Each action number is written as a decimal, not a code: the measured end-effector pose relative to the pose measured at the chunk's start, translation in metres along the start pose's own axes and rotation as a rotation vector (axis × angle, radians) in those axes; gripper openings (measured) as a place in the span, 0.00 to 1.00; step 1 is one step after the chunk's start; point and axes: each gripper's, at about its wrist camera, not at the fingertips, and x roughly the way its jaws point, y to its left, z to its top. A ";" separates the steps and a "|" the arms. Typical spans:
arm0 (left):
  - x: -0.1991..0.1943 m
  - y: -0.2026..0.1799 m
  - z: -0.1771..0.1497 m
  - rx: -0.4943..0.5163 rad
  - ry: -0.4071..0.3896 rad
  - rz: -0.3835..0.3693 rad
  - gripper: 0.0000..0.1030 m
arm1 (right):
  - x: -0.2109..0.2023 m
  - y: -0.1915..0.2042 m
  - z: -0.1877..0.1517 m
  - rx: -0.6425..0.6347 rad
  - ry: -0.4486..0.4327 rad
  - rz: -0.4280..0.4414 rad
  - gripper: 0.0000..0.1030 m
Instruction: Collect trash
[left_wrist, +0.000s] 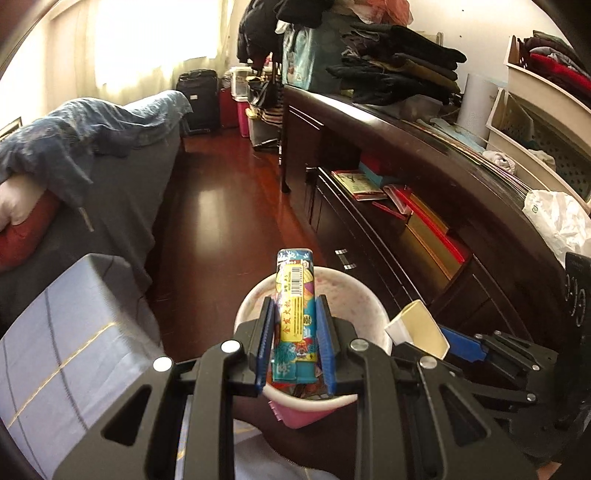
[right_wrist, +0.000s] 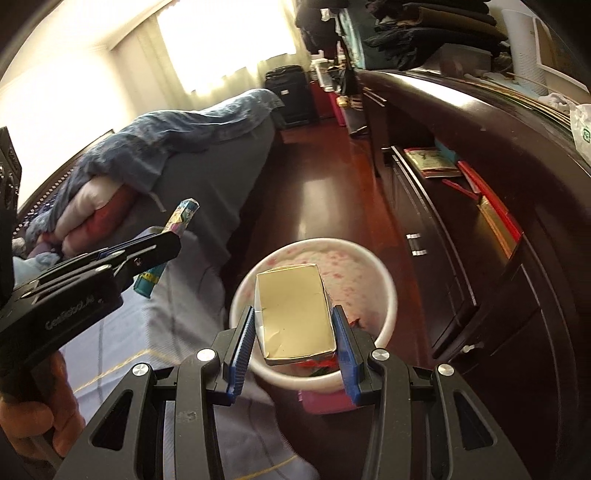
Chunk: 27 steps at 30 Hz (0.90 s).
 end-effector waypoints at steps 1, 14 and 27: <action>0.005 0.000 0.002 0.001 0.007 -0.010 0.23 | 0.004 -0.003 0.002 0.005 0.000 -0.011 0.41; 0.055 0.013 0.004 -0.047 0.052 -0.050 0.50 | 0.052 -0.021 0.016 0.052 0.029 -0.098 0.41; 0.038 0.028 0.006 -0.081 -0.001 -0.045 0.82 | 0.068 -0.018 0.012 0.057 0.045 -0.128 0.53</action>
